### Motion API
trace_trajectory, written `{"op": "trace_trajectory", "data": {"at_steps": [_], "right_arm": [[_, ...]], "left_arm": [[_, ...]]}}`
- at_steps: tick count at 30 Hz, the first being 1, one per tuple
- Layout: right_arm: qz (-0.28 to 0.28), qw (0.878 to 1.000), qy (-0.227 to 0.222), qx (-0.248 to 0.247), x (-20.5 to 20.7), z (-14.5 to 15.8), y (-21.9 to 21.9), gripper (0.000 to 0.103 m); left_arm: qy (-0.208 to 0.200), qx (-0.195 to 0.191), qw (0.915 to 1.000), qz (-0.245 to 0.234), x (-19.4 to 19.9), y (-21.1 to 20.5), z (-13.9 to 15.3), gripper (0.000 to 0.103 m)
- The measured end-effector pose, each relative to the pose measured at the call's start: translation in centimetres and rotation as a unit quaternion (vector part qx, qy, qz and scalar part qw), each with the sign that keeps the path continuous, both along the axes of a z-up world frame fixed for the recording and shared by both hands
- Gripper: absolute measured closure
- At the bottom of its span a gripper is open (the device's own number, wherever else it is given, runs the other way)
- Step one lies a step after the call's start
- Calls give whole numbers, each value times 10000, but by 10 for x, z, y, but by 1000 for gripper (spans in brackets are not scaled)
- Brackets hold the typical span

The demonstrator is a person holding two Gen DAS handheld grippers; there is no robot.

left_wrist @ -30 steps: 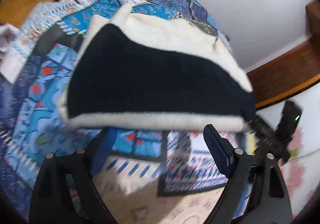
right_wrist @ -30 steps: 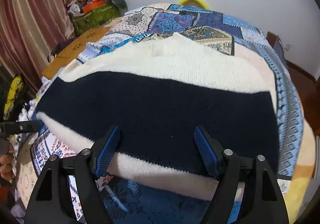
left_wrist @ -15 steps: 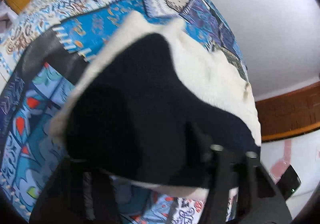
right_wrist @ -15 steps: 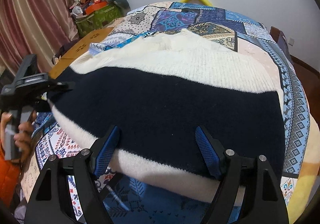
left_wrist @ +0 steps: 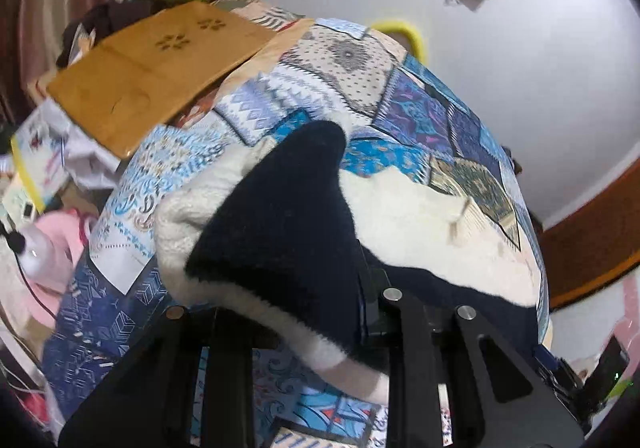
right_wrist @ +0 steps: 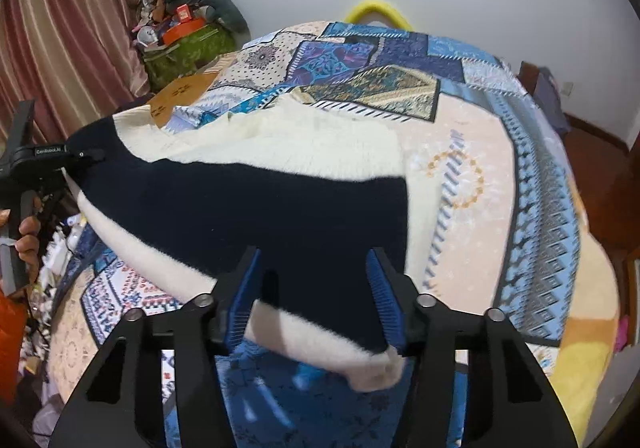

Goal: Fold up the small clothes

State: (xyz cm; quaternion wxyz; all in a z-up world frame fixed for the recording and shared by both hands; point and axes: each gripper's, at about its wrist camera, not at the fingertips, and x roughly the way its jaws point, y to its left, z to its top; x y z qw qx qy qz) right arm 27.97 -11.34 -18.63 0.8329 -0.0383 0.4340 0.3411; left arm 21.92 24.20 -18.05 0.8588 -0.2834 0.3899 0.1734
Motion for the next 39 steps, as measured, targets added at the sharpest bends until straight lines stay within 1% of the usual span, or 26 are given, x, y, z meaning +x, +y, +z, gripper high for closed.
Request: {"op": "trace_trajectory", "data": {"at_steps": [3, 5, 6, 7, 8, 9, 11, 13, 15, 17, 18, 19, 20, 21, 22, 23, 24, 26, 28, 30, 33, 36, 37, 39], "right_arm": [[139, 9999, 86, 8, -1, -8, 12, 54], [196, 9997, 154, -82, 0, -16, 18, 54], [219, 9996, 157, -131, 0, -19, 20, 54], [226, 9996, 129, -141, 0, -20, 21, 54], [224, 9996, 132, -133, 0, -20, 22, 54], [223, 9996, 148, -128, 0, -19, 21, 53], [229, 9995, 158, -128, 1, -19, 22, 53], [245, 9995, 125, -126, 0, -20, 21, 53], [252, 9996, 133, -77, -2, -19, 19, 53], [280, 9995, 155, -6, -2, -20, 16, 53], [291, 9995, 157, 1, -2, -20, 16, 53], [305, 9994, 152, 8, -2, -20, 16, 53], [316, 9994, 151, 13, -2, -20, 16, 53], [330, 9993, 152, 23, -2, -20, 16, 53], [338, 9993, 152, 29, -2, -20, 16, 53], [346, 9993, 150, 37, -2, -20, 16, 53], [348, 9993, 146, 43, -1, -20, 16, 53], [352, 9993, 143, 59, 0, -21, 15, 53], [343, 9993, 144, 57, -1, -21, 16, 53], [337, 9993, 131, 28, -1, -21, 16, 53], [329, 9994, 114, -16, -2, -21, 18, 53], [323, 9994, 97, -79, -2, -21, 19, 53], [321, 9994, 94, -93, -2, -21, 20, 53], [314, 9994, 82, -130, -3, -21, 21, 53]], "left_arm": [[-107, 268, 9994, -209, 7, -19, 21, 80], [-322, 477, 9976, -395, 12, -37, 42, 89], [-444, 598, 9960, -493, 16, -47, 55, 92], [-577, 679, 9941, -615, 19, -58, 64, 103], [-715, 728, 9914, -814, 27, -69, 73, 103], [-825, 803, 9871, -1112, 35, -84, 86, 103], [-882, 1003, 9820, -1337, 46, -106, 102, 103], [-890, 1166, 9790, -1418, 53, -119, 109, 103], [-827, 1173, 9793, -1429, 55, -122, 108, 102], [-683, 1099, 9818, -1390, 52, -117, 97, 94], [-555, 1041, 9838, -1349, 49, -111, 90, 90], [-457, 978, 9854, -1317, 47, -107, 85, 79], [-346, 852, 9875, -1281, 41, -100, 76, 66], [-258, 660, 9899, -1231, 34, -88, 65, 59], [-209, 543, 9915, -1167, 25, -82, 56, 47], [-121, 446, 9932, -1064, 17, -73, 47, 38], [-39, 388, 9945, -973, 9, -67, 39, 37], [199, 111, 9969, -752, -8, -51, 18, 35], [430, -392, 9968, -545, -26, -34, -7, 35], [491, -877, 9945, -293, -48, -20, -30, 35], [599, -1344, 9890, -148, -68, -12, -55, 35], [601, -1917, 9796, -48, -77, -7, -80, 35], [508, -2052, 9774, 2, -79, -6, -86, 35], [251, -2174, 9757, 123, -78, 1, -91, 35]]}}
